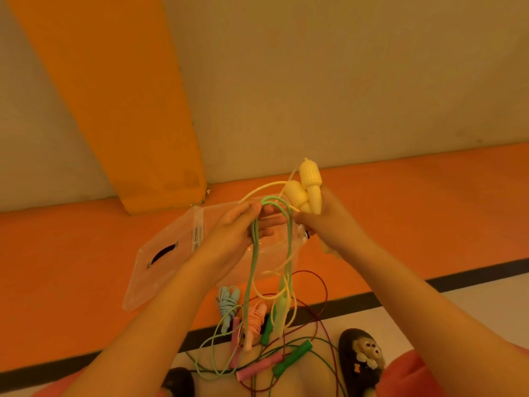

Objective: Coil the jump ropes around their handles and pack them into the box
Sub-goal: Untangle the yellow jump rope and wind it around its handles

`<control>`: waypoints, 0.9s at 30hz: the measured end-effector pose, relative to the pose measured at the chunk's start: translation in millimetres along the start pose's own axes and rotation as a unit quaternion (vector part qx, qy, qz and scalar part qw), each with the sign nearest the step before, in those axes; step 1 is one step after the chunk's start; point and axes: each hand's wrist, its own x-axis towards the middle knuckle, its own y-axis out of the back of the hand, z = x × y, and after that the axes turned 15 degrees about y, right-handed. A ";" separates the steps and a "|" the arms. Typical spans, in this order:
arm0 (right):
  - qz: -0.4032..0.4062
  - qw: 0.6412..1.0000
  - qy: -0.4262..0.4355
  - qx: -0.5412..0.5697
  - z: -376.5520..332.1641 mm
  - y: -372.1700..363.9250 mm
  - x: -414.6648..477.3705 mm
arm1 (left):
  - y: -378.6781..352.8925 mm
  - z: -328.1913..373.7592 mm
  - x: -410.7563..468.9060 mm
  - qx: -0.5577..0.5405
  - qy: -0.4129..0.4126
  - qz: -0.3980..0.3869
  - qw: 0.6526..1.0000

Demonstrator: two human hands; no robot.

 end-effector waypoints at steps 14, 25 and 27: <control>0.045 0.992 -0.107 0.049 46.1 -16.4 -2.9 | 19.4 5.5 -1.8 0.039 -0.006 0.041 0.998; -0.003 0.983 -0.183 0.004 71.6 -21.6 -14.7 | 17.4 28.4 -15.7 -0.101 -0.051 -0.037 0.993; -0.019 0.981 -0.194 -0.020 76.7 -20.8 -16.2 | 22.5 32.7 -15.9 -0.204 -0.047 -0.055 0.976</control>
